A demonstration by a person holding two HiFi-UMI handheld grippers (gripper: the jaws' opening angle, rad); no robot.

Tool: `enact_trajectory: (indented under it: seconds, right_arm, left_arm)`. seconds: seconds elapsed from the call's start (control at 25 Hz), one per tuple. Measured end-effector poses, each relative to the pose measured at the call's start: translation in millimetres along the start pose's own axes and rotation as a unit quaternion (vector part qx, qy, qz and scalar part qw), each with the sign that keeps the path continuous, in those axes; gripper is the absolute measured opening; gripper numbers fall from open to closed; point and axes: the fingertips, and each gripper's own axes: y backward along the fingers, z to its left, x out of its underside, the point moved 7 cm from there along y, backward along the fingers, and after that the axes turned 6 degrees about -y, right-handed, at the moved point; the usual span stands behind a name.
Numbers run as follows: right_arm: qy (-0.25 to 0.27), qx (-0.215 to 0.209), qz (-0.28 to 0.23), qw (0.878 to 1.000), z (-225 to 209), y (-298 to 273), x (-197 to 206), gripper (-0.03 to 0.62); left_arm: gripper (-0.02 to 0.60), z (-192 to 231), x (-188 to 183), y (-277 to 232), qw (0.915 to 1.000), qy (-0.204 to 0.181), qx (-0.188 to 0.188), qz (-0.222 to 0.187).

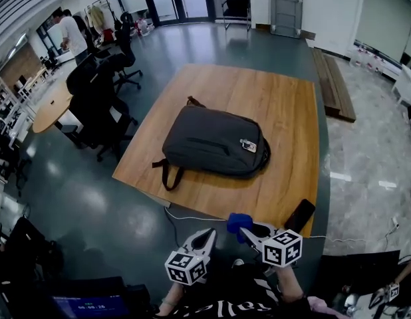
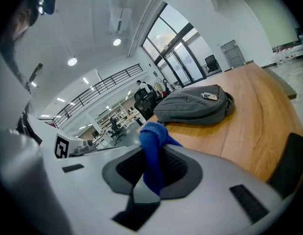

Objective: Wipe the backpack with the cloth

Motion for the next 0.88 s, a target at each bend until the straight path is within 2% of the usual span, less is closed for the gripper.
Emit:
enact_trajectory:
  seconds: [0.4, 0.64, 0.88]
  right_arm:
    - [-0.006, 0.003, -0.010, 1.000, 17.0, 6.0, 12.6, 0.066]
    - [-0.003, 0.016, -0.006, 1.000, 50.0, -10.8, 1.1, 0.066]
    - [0.000, 0.020, -0.004, 1.000, 48.0, -18.9, 13.8, 0.066]
  left_arm:
    - [-0.002, 0.7, -6.8, 17.6, 0.9998, -0.016, 0.000, 0.006]
    - [-0.002, 24.0, -30.6, 40.0, 0.9996, -0.025, 0.011, 0.007]
    - [-0.002, 32.9, -19.8, 40.3, 0.9996, -0.025, 0.012, 0.001]
